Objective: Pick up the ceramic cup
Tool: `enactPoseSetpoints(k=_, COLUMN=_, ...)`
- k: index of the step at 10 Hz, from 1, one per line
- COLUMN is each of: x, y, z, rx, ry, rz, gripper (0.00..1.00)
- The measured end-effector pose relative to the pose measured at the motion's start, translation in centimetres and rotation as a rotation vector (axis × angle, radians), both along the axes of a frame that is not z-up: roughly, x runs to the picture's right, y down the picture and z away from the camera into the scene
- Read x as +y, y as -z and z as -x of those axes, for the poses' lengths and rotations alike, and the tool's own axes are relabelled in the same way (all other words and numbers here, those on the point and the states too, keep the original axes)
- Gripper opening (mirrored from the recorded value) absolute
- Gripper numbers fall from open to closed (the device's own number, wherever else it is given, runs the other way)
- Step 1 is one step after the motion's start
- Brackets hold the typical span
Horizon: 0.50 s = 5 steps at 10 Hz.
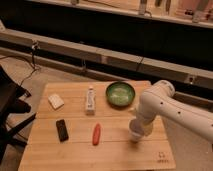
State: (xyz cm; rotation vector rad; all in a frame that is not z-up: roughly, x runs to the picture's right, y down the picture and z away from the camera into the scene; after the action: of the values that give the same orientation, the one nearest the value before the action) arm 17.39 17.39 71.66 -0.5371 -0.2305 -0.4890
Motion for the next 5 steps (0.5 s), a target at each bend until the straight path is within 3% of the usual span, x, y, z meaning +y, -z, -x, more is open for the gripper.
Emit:
enactPoseSetpoints(k=2, x=-0.3, y=0.3, z=0.0, rx=0.003, ry=0.011, rz=-0.009, gripper=0.8)
enactPoseSetpoints(k=5, x=-2.9, y=2.8, z=0.9, rx=-0.039, ry=0.089, rz=-0.07, gripper=0.8)
